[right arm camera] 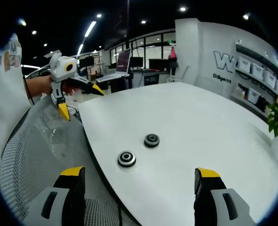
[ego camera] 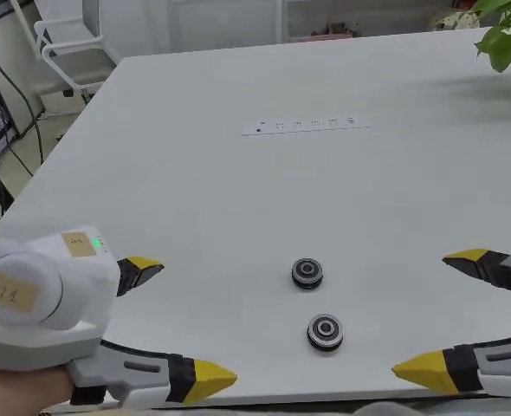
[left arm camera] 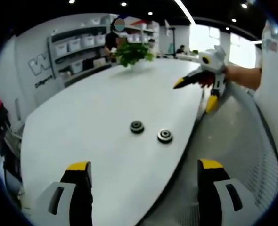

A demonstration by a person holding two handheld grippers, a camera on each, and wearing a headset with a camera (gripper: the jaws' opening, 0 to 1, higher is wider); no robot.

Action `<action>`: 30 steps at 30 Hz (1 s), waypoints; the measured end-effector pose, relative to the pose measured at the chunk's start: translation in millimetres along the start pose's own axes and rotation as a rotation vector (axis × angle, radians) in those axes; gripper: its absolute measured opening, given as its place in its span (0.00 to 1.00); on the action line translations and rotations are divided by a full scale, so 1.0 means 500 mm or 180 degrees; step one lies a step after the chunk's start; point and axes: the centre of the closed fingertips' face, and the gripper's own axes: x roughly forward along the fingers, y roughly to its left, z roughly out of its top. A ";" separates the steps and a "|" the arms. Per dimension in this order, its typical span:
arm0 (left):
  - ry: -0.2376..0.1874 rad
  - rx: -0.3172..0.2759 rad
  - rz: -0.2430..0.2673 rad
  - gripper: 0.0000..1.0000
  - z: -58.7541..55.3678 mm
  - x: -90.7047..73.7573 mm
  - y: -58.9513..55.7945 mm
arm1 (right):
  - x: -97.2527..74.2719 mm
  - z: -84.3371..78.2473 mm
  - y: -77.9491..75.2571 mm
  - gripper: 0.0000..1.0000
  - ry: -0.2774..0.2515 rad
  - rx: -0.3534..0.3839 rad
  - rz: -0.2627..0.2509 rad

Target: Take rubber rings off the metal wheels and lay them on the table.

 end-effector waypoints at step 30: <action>-0.0048 0.0057 -0.0073 0.88 0.024 0.017 0.016 | 0.031 0.035 -0.012 0.92 -0.0065 -0.0091 0.0107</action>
